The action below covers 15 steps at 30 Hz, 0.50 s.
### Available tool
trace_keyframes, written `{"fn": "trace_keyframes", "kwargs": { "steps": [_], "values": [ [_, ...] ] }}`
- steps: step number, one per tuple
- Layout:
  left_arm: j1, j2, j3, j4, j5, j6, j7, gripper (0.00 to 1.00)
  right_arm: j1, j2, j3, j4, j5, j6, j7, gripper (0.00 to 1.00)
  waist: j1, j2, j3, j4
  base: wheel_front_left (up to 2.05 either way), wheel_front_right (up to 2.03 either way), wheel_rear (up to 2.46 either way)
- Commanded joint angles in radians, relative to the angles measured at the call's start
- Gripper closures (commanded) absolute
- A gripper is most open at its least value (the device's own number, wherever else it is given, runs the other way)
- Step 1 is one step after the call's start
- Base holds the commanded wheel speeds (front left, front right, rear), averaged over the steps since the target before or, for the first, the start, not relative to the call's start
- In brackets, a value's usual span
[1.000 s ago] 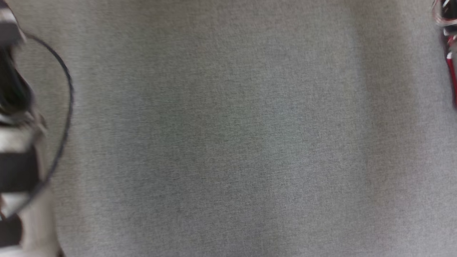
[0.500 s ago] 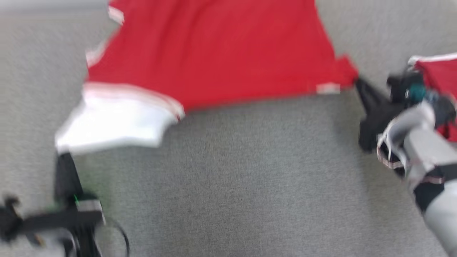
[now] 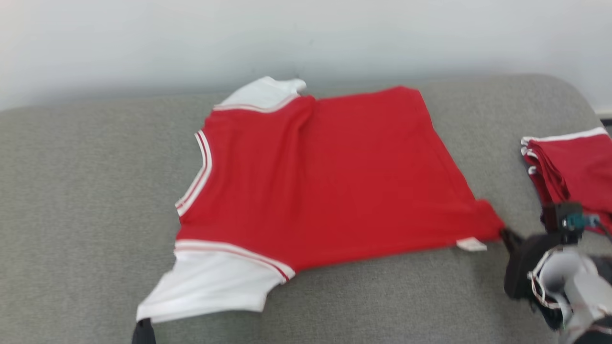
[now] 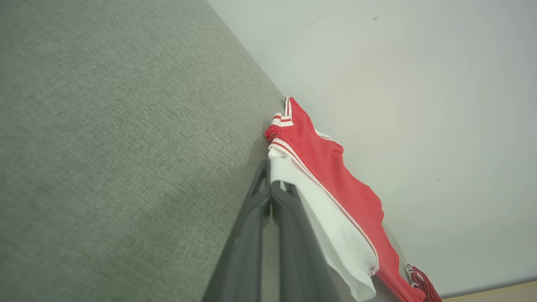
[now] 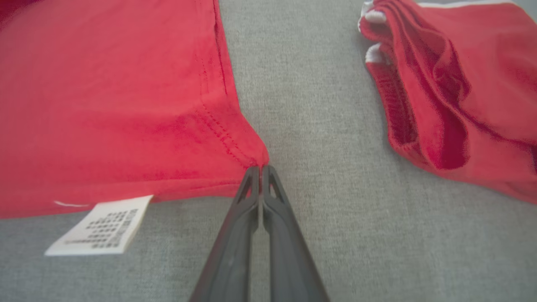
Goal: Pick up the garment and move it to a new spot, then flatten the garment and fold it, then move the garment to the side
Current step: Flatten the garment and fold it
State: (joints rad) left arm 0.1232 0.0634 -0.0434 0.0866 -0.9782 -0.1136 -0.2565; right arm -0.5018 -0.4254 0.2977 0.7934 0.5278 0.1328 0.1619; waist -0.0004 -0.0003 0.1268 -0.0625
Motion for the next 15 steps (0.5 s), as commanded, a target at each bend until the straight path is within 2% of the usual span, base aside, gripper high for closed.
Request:
{"fn": "trace_keyframes", "kwargs": {
  "steps": [1, 7, 15],
  "values": [
    [0.021, 0.000, 0.000, -0.003, 0.012, 0.008, -0.006, 1.00, 0.035, -0.005, -0.020, -0.012, -0.011, -0.004, 0.020, 1.00, 0.0004, 0.0003, -0.041, 0.031, 0.00, 0.00, 0.00],
    [0.057, -0.001, -0.015, -0.026, 0.036, 0.033, -0.006, 1.00, 0.251, 0.045, -0.136, -0.244, -0.069, -0.004, 0.218, 1.00, 0.0004, 0.0003, -0.047, 0.028, 0.00, 0.00, 0.00],
    [0.070, 0.011, -0.020, -0.042, 0.047, 0.051, 0.005, 1.00, 0.546, 0.143, -0.344, -0.698, -0.169, -0.004, 0.552, 1.00, 0.0004, 0.0003, -0.041, 0.007, 0.00, 0.00, 0.00]
  ]
}}
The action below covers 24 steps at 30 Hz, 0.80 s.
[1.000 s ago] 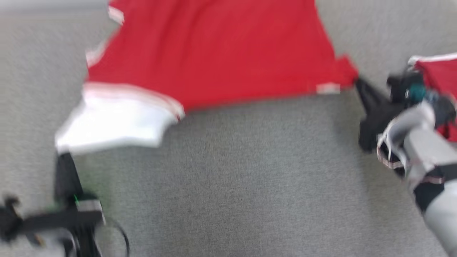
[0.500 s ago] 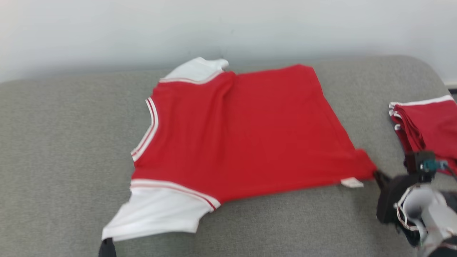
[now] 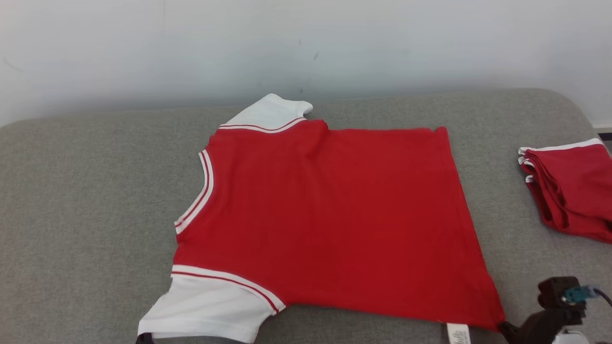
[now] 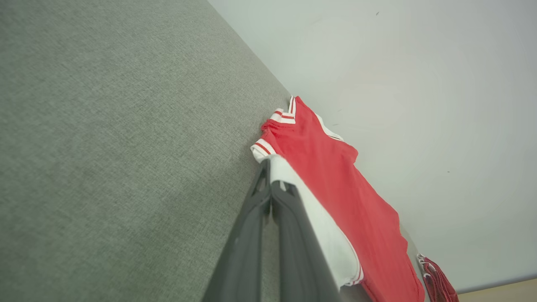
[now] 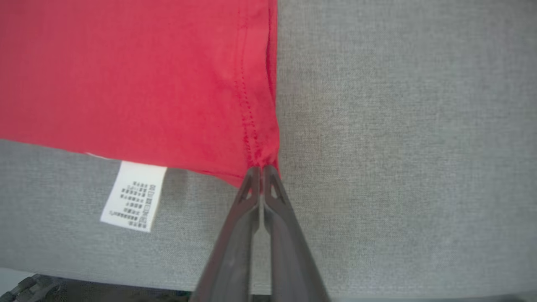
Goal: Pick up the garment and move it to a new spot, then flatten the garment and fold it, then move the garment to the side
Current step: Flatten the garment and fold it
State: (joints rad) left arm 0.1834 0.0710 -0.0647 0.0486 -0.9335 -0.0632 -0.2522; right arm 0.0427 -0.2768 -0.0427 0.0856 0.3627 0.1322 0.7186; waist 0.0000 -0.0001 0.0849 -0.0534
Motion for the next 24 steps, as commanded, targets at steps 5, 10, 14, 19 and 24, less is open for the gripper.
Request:
{"fn": "trace_keyframes", "kwargs": {
  "steps": [5, 10, 14, 19, 24],
  "values": [
    [0.030, 0.021, -0.013, 0.003, 0.020, 0.011, 0.020, 1.00, 0.112, 0.068, -0.080, -0.188, -0.042, -0.003, 0.132, 1.00, 0.0000, 0.0001, 0.002, -0.009, 0.00, 0.00, 0.00],
    [0.058, 0.031, -0.001, -0.031, 0.003, 0.016, 0.031, 1.00, 0.143, 0.106, -0.129, -0.289, -0.074, -0.003, 0.156, 1.00, 0.0000, 0.0001, 0.009, -0.017, 0.00, 0.00, 0.00],
    [0.031, 0.041, -0.006, -0.069, -0.003, 0.001, 0.040, 1.00, 0.110, 0.124, -0.127, -0.310, -0.083, -0.003, 0.110, 1.00, 0.0000, 0.0001, 0.012, -0.016, 0.00, 0.00, 0.00],
    [-0.054, 0.063, -0.055, -0.062, 0.044, -0.003, 0.083, 1.00, 0.067, 0.118, -0.109, -0.282, -0.084, -0.003, 0.071, 1.00, 0.0000, 0.0001, 0.012, -0.013, 0.00, 0.00, 0.00],
    [-0.215, 0.073, -0.108, 0.022, 0.104, 0.016, 0.127, 1.00, -0.007, 0.112, -0.090, -0.229, -0.096, -0.003, 0.013, 1.00, 0.0000, 0.0001, 0.016, -0.012, 0.00, 0.00, 0.00]
  ]
}}
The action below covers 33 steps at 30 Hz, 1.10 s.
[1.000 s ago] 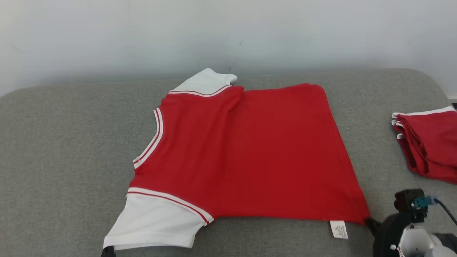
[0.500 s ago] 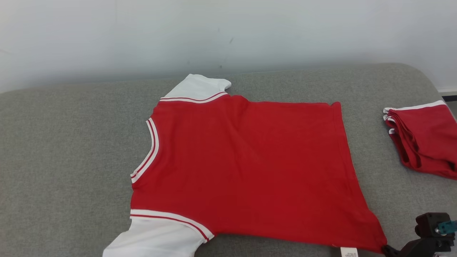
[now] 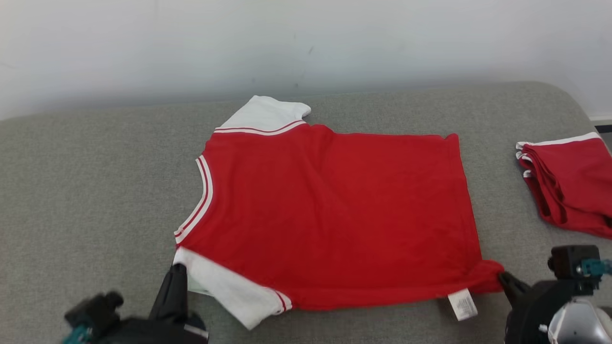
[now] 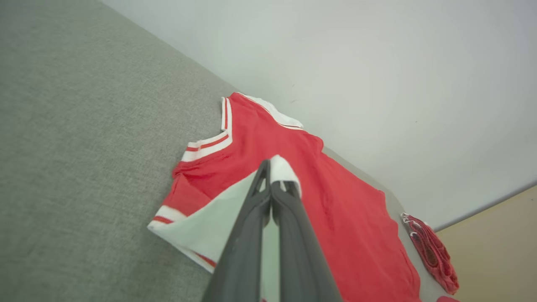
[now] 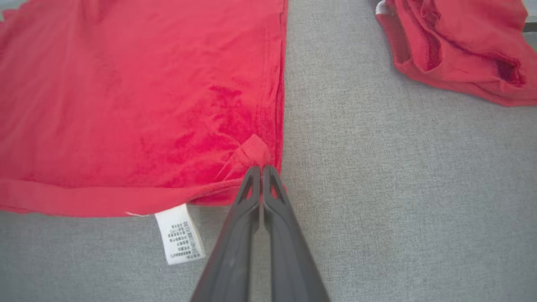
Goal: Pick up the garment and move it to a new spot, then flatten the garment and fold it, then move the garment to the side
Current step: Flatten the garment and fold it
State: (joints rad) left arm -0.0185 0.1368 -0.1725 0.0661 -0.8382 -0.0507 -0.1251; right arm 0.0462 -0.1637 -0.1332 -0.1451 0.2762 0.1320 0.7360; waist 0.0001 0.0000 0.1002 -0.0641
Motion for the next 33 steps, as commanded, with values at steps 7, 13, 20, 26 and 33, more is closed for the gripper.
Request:
{"fn": "trace_keyframes", "kwargs": {
  "steps": [7, 13, 20, 26, 33],
  "values": [
    [-0.227, -0.006, -0.031, 0.172, 0.058, 0.035, 0.025, 1.00, -0.140, -0.005, 0.027, 0.109, -0.027, -0.003, -0.117, 1.00, -0.0001, 0.0000, 0.040, -0.021, 0.00, 0.00, 0.00],
    [-0.390, 0.001, -0.061, 0.300, 0.148, 0.049, -0.027, 1.00, -0.244, 0.009, 0.027, 0.214, -0.051, -0.003, -0.208, 1.00, -0.0001, 0.0000, 0.088, -0.032, 0.00, 0.00, 0.00],
    [-0.529, -0.008, -0.090, 0.460, 0.199, 0.033, -0.079, 1.00, -0.333, 0.008, 0.060, 0.346, -0.074, -0.003, -0.299, 1.00, -0.0001, 0.0000, 0.131, -0.046, 0.00, 0.00, 0.00],
    [-0.584, -0.016, -0.076, 0.528, 0.212, 0.026, -0.117, 1.00, -0.361, 0.001, 0.060, 0.394, -0.085, -0.003, -0.349, 1.00, -0.0001, 0.0000, 0.146, -0.046, 0.00, 0.00, 0.00],
    [-0.619, -0.022, -0.060, 0.569, 0.218, 0.018, -0.135, 1.00, -0.368, 0.006, 0.031, 0.431, -0.106, -0.003, -0.365, 1.00, -0.0001, 0.0000, 0.147, -0.042, 0.00, 0.00, 0.00]
  ]
}}
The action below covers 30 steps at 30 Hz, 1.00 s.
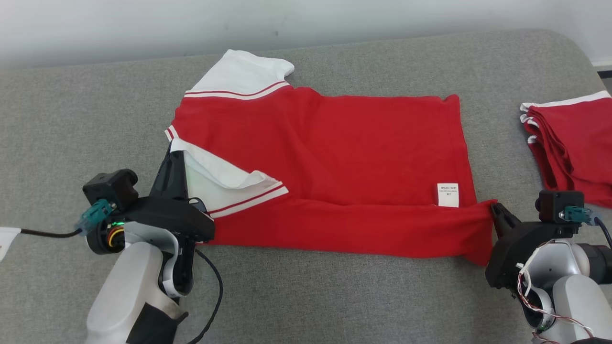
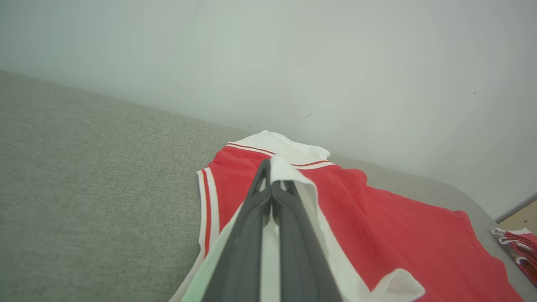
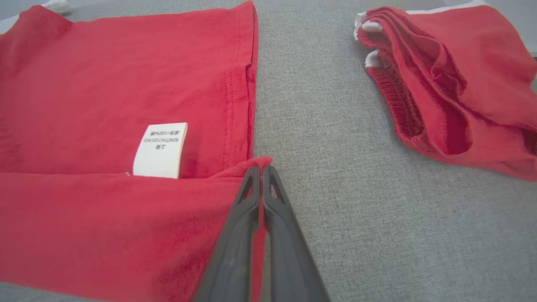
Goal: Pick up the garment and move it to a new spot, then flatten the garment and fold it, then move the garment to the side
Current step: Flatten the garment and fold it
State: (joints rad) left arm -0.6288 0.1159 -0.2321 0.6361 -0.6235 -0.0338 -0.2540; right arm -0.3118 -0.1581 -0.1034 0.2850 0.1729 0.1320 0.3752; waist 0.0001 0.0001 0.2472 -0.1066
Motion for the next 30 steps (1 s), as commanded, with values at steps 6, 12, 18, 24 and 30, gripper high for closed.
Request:
{"fn": "trace_keyframes", "kwargs": {
  "steps": [6, 12, 18, 24, 30],
  "values": [
    [-0.038, -0.006, -0.021, 0.072, 0.030, -0.001, -0.006, 0.00, -0.019, 0.019, -0.012, 0.035, -0.031, -0.003, -0.019, 0.00, -0.0001, -0.0001, -0.003, -0.003, 0.00, 0.00, 0.00],
    [-0.059, 0.005, -0.059, 0.146, 0.076, 0.012, -0.009, 0.00, -0.035, 0.036, 0.000, 0.052, -0.039, -0.003, -0.052, 0.00, -0.0001, -0.0001, -0.010, -0.005, 0.00, 0.00, 0.00],
    [-0.051, 0.011, -0.078, 0.207, 0.077, 0.002, 0.031, 0.00, -0.016, 0.033, 0.004, 0.053, -0.039, -0.003, -0.050, 0.00, -0.0001, -0.0001, -0.029, 0.000, 0.00, 0.00, 0.00],
    [-0.015, 0.020, -0.103, 0.253, 0.073, -0.011, 0.096, 0.00, 0.012, 0.032, 0.008, 0.034, -0.049, -0.003, -0.037, 0.00, -0.0001, -0.0001, -0.051, 0.010, 0.00, 0.00, 0.00],
    [-0.004, 0.034, -0.110, 0.256, 0.079, -0.007, 0.083, 0.00, 0.031, 0.036, 0.007, -0.002, -0.064, -0.003, -0.038, 0.00, -0.0001, -0.0001, -0.066, 0.012, 0.00, 0.00, 0.00]
  ]
}}
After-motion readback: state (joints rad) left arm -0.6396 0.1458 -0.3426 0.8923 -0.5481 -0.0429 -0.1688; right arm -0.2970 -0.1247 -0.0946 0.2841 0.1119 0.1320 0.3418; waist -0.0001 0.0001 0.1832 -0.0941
